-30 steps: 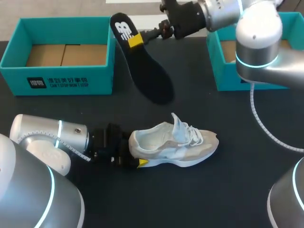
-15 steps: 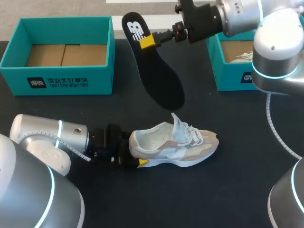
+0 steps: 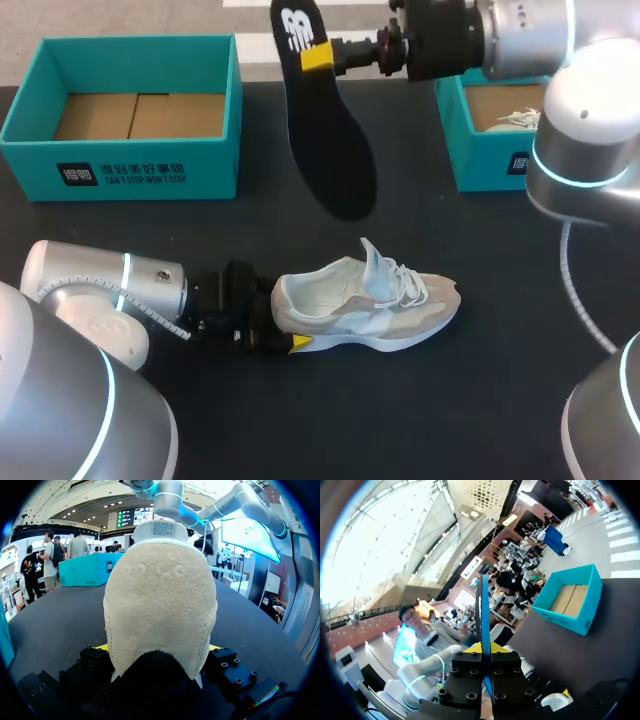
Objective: Take the shoe out of the shoebox, open the shoe tongue, remove and reinsert the insole, then place the shoe into the shoebox
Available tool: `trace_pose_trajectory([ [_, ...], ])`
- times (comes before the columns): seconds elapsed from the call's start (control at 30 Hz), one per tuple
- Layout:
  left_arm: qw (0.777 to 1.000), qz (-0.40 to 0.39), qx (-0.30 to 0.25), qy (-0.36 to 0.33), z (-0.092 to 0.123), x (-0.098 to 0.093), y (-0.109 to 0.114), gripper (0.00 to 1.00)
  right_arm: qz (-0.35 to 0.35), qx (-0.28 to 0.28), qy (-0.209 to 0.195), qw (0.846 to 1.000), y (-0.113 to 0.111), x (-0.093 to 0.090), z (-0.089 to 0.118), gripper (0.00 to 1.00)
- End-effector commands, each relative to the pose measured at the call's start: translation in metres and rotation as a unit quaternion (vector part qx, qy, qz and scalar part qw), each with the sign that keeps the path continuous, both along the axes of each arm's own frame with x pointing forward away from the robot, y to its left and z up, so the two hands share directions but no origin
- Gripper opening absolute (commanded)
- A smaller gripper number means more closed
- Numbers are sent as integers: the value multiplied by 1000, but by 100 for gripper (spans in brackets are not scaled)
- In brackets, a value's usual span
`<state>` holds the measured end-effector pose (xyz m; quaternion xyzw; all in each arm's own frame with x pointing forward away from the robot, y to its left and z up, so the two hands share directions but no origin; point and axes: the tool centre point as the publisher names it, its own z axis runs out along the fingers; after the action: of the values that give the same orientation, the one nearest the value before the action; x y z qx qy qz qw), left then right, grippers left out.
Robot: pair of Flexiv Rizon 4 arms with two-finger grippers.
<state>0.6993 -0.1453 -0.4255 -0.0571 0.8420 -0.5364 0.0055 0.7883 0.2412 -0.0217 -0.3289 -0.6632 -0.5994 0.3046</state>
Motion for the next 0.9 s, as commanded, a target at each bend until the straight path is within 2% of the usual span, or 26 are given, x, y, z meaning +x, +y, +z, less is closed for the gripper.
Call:
trace_pose_trajectory([
  [0.03, 1000, 0, 1, 0, -7, 2, -2, 0, -18, 10, 12, 1000, -5, -11, 13, 0],
  [0.17, 1000, 0, 1, 0, -7, 2, -2, 0, -7, 17, 9, 1000, -2, -22, 24, 0],
  [0.33, 1000, 0, 1, 0, -7, 2, -2, 0, 9, 24, -4, 1000, 0, -42, 29, 0],
  [0.7, 1000, 0, 1, 0, -7, 2, -2, 0, 11, 25, 3, 1000, -11, -92, 40, 0],
  [0.9, 1000, 0, 1, 0, -7, 2, -2, 0, 23, 31, 4, 999, -15, -106, 42, 0],
])
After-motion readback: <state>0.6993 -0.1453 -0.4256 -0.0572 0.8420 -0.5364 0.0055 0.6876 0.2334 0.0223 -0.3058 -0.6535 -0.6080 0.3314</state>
